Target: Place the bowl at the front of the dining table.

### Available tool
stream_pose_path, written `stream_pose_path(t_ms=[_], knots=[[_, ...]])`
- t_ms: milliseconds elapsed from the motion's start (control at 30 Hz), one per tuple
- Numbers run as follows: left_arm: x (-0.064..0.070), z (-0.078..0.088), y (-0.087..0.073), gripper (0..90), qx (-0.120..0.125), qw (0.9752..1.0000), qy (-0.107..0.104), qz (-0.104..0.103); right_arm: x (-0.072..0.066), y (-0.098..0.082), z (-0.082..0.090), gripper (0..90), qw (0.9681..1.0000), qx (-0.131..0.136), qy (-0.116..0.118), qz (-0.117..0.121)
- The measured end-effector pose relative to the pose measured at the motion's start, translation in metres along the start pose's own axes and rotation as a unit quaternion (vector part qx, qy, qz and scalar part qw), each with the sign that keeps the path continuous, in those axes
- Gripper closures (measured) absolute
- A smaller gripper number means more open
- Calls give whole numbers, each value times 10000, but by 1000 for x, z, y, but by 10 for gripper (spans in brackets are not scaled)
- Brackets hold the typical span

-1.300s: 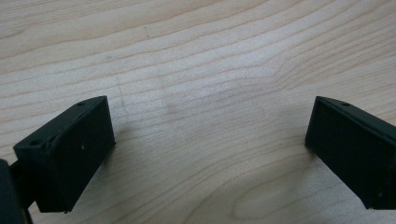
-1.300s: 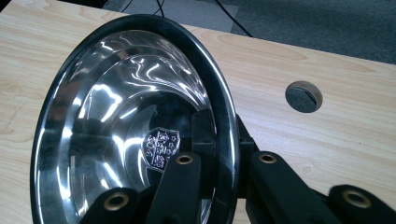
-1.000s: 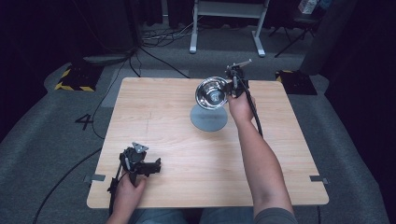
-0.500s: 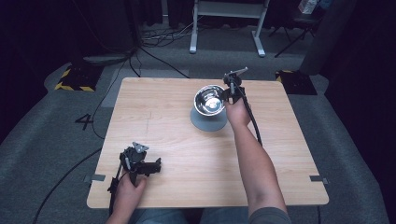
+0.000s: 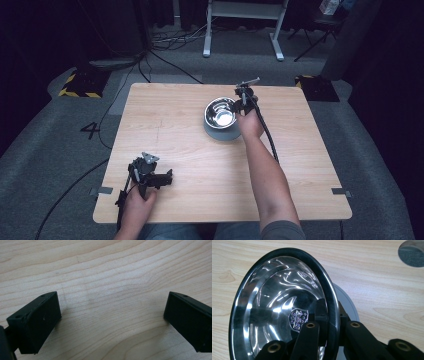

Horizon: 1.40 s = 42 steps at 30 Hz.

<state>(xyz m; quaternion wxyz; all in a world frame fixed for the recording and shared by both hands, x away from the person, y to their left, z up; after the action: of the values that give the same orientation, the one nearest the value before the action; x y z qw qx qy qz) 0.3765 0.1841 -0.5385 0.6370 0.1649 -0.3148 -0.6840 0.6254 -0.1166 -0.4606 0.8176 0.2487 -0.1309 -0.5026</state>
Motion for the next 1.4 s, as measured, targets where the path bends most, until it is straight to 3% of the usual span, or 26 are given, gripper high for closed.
stream_pose_path(t_ms=[633, 800, 1033, 1167, 1400], knots=[[0, 0, 0, 11, -1, 10000, 1, -2, 0, -8, -11, 836, 9995, -164, 210, -140], [0, 0, 0, 11, -3, 10000, 0, -2, 4, -8, -8, 773, 9996, -131, 158, -203], [0, 0, 0, 11, -4, 10000, -2, -3, 13, -12, -9, 591, 9993, -135, 37, -346], [0, 0, 0, 11, -8, 10000, 4, -4, 15, -13, -8, 559, 9992, -82, 6, -391], [0, 0, 0, 11, -3, 10000, -2, -4, 12, -9, 3, 531, 9995, 96, -129, -254]])
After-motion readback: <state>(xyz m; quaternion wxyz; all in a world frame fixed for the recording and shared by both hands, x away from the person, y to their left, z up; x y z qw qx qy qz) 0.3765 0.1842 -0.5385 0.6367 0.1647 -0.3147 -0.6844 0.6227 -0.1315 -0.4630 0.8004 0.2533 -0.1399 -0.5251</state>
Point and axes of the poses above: each handheld gripper's, and its own axes: z roughly backward along the jaws, y roughly out of its top, x roughly to its right, the point moved 4 cm from there along -z, roughly forward along the jaws, and after that the axes turned 12 degrees about z, right-handed, at the moved point
